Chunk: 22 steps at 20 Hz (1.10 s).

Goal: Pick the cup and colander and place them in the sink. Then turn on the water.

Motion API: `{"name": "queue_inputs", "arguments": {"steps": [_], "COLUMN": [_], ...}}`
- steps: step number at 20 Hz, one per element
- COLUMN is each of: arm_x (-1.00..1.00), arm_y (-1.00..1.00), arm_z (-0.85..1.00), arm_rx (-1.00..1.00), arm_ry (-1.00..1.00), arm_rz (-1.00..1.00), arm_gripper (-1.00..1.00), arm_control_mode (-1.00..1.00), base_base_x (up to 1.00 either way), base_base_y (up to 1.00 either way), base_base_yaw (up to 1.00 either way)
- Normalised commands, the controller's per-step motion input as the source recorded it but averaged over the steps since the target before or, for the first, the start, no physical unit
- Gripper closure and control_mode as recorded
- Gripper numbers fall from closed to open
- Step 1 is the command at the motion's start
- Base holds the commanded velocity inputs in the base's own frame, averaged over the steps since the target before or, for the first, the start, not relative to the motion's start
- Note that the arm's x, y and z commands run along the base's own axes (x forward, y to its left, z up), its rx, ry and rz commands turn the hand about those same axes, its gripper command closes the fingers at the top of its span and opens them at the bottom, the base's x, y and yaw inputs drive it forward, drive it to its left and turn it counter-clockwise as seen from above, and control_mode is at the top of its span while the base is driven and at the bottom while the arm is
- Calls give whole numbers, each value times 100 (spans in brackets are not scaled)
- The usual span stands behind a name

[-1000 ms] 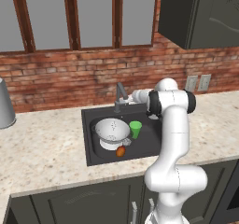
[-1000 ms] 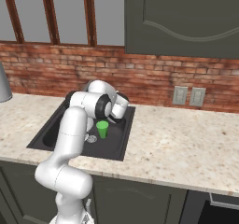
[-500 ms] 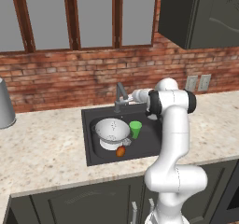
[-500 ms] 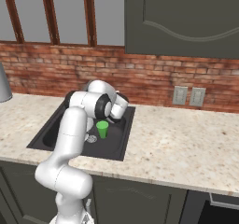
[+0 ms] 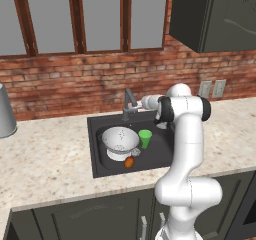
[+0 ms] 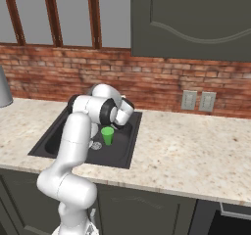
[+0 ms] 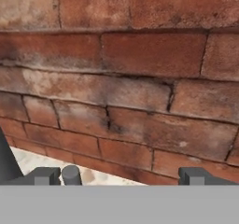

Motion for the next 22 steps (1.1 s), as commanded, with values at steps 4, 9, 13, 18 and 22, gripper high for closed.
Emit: {"name": "queue_inputs", "arguments": {"steps": [4,9,13,18,22], "arm_x": [0,0,0,0,0], "arm_y": [4,6,0,0,0], "arm_z": [0,0,-1,-2,-16], "arm_rx": [0,0,0,0,0], "arm_ry": [0,0,0,0,0], "arm_rz": [-6,-4,-3,0,0], "arm_gripper": [-100,-100,-100,-100,-100], "arm_control_mode": [-100,-100,-100,-100,-100], "base_base_x": [0,0,0,0,0], "base_base_y": [0,0,0,0,0], "base_base_yaw": [0,0,0,0,0]}}
